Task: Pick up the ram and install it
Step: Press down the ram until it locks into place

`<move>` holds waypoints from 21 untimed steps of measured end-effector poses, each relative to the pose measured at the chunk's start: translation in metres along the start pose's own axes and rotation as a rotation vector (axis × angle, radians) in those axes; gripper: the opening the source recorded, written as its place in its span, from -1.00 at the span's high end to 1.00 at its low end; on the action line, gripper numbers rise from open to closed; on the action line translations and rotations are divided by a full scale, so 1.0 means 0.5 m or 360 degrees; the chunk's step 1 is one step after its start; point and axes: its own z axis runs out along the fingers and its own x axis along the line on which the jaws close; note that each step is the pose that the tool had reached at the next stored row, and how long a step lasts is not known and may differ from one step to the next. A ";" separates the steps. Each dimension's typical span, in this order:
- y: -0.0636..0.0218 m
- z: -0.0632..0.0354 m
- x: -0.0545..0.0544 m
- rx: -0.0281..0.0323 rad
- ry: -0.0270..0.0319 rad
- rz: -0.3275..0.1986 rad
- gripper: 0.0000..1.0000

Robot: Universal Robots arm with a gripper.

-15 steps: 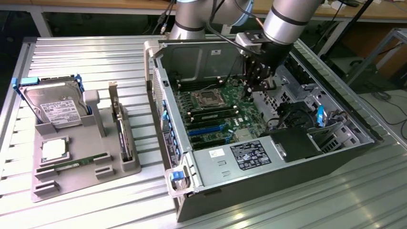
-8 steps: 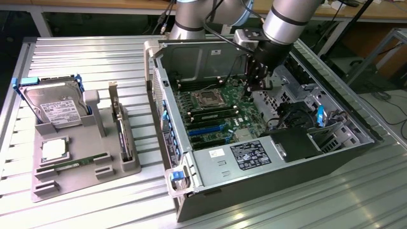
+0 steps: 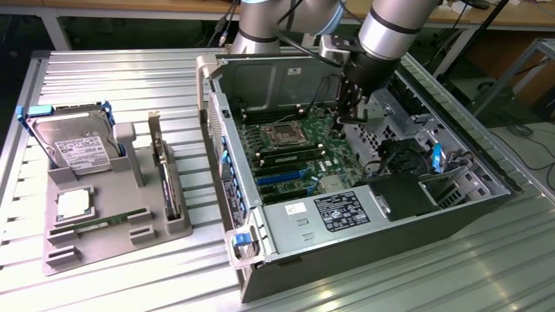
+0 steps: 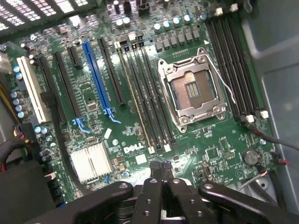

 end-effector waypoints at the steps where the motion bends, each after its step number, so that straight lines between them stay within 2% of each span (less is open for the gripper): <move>1: 0.000 0.000 0.000 0.00008 -0.00009 0.0027 0.79; 5: 0.000 -0.001 0.000 0.00035 -0.00037 0.0109 0.79; 16: 0.000 -0.002 0.000 0.00173 -0.00176 0.0534 0.79; 21: 0.000 -0.003 0.000 0.00214 -0.00217 0.0659 0.79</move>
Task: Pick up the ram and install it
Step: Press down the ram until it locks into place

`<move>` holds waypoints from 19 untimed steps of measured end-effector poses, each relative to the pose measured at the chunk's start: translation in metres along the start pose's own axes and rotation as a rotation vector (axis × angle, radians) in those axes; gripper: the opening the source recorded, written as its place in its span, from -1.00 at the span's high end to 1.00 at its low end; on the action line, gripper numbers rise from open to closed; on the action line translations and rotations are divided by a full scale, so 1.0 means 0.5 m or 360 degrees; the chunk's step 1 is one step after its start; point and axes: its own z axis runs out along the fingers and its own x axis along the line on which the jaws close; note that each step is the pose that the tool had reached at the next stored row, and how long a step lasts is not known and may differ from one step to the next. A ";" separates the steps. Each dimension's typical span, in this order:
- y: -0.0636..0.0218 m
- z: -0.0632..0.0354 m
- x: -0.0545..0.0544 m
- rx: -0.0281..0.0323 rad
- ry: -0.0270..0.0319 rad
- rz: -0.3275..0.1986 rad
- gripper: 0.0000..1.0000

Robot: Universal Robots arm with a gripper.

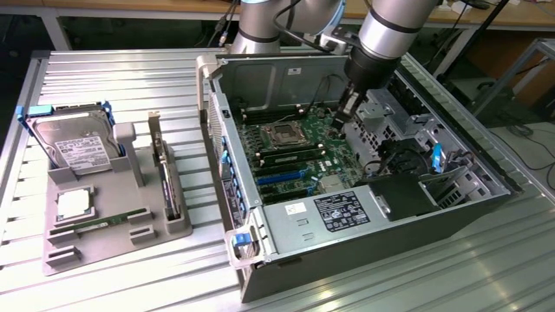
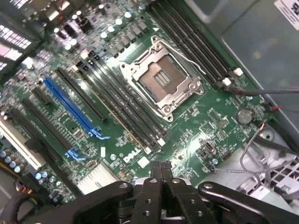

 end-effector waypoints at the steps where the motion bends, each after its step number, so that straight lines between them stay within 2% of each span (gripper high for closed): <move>1: 0.000 0.000 0.000 0.00010 -0.00009 0.0030 0.79; 19: 0.000 -0.003 0.000 0.00202 -0.00205 0.0621 0.79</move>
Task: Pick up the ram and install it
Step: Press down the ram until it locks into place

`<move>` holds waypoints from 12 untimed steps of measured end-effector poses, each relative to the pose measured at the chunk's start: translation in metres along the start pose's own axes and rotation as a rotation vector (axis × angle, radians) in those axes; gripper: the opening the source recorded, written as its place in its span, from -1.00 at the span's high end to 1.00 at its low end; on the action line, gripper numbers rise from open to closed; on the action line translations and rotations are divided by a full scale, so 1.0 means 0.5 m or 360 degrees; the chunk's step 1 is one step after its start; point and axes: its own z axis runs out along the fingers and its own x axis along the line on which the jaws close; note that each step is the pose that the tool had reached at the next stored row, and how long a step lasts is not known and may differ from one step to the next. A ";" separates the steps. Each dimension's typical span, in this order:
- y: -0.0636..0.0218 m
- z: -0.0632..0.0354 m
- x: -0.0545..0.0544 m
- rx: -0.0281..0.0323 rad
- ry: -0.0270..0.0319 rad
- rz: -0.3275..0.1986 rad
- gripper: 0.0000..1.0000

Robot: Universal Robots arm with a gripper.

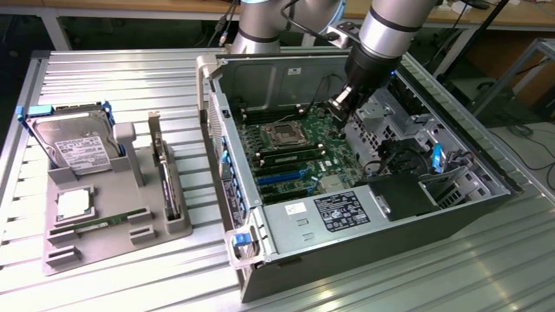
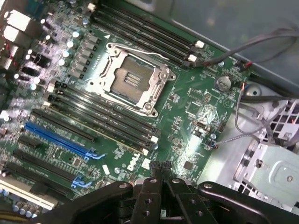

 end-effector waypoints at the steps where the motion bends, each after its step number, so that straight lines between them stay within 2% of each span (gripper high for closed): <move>1: 0.000 0.000 0.000 0.00011 -0.00010 0.0034 0.79; 8: 0.000 0.000 0.000 0.00098 -0.00098 0.0303 0.79; 11: 0.000 0.000 0.000 0.00126 -0.00128 0.0388 0.79; 12: 0.000 0.000 0.000 0.00144 -0.00145 0.0443 0.79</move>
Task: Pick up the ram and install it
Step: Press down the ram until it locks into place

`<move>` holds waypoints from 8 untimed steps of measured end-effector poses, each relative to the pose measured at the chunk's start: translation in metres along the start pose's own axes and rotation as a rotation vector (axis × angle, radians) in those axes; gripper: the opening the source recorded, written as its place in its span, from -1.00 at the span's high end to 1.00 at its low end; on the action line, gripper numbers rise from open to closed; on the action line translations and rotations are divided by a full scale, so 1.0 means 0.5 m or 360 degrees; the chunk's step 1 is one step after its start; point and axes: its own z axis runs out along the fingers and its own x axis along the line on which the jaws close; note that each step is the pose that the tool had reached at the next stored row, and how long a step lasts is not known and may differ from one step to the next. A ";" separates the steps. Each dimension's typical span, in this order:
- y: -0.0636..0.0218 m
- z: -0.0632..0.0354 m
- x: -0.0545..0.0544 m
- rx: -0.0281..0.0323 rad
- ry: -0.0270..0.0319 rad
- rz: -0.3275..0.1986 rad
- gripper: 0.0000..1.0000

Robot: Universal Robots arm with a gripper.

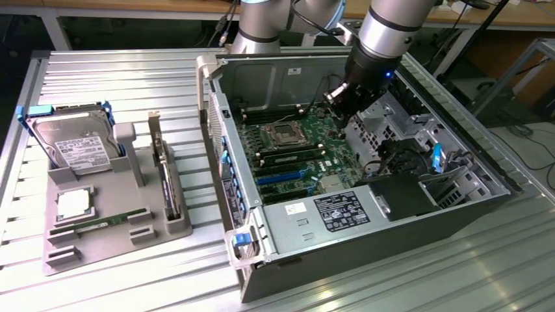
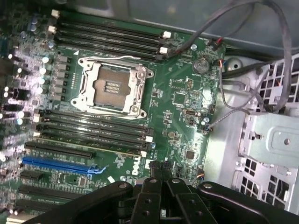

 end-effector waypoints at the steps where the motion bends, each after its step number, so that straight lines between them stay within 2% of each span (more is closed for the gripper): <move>1: 0.000 0.000 0.000 0.00009 -0.00009 0.0029 0.79; 4: 0.000 0.000 0.000 0.00031 -0.00030 0.0094 0.79; 5: 0.000 0.000 0.000 0.00047 -0.00047 0.0143 0.79; 8: 0.000 0.000 0.000 0.00060 -0.00060 0.0184 0.79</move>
